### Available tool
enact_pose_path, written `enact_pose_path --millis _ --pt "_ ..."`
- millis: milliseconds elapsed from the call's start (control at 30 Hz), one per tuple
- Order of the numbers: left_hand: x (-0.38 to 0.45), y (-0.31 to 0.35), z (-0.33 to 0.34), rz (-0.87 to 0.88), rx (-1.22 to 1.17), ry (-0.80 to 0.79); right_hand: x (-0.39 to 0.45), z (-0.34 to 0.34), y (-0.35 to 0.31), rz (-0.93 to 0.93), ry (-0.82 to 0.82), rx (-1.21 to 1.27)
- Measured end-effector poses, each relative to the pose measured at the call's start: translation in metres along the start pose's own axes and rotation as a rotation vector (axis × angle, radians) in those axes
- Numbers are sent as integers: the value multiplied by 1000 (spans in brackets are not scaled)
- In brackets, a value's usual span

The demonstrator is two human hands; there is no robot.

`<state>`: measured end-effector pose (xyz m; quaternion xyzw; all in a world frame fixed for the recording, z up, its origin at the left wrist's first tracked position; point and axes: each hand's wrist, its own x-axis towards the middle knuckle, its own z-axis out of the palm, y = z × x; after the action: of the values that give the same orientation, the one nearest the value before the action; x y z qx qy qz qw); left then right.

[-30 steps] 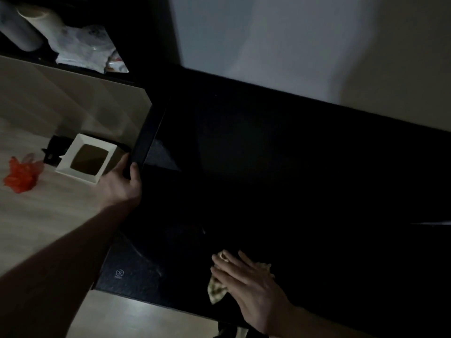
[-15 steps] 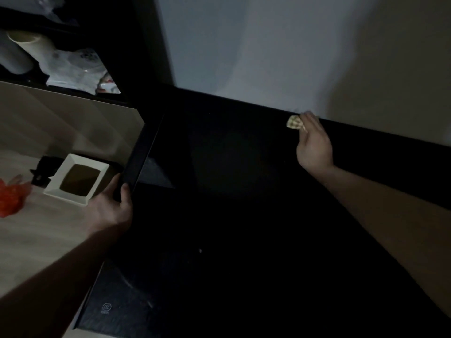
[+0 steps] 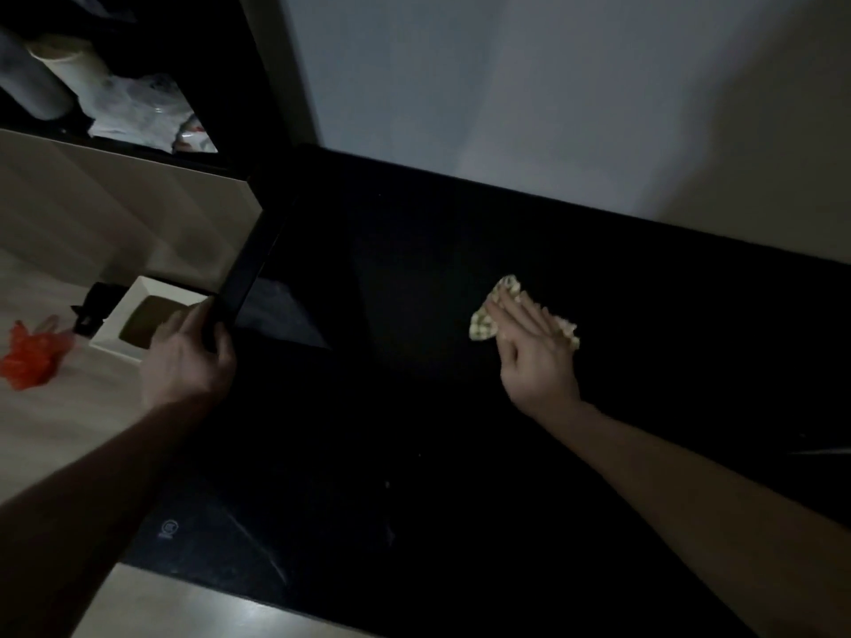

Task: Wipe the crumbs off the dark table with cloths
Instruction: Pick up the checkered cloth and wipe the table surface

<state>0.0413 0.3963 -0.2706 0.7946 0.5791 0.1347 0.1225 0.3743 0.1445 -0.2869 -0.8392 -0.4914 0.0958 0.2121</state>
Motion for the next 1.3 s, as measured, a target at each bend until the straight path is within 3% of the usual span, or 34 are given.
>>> enact_pose_path --millis 100,233,400,500,667,833,967,1100,1300 --pt "-27 20 5 139 -96 41 -65 1 -12 -109 -79 42" --pt "-96 79 18 287 -187 -61 -156 -4 -24 -248 -176 112" --pt "-157 138 41 229 -161 -194 -231 -11 -18 -388 -321 181" --pt "-173 151 49 164 -111 -186 -224 -32 -11 -341 -343 287" --pt "-177 156 52 148 -41 -153 -128 -67 22 -18 -88 449" --pt "-176 156 54 138 -28 -130 11 -90 49 130 127 270" --pt "-175 157 55 137 -32 -119 75 -68 57 162 11 93" --pt "-174 157 55 137 -23 -130 47 -34 35 12 -24 -24" --pt "-174 158 52 131 -24 -137 -93 -36 2 -312 -225 217"
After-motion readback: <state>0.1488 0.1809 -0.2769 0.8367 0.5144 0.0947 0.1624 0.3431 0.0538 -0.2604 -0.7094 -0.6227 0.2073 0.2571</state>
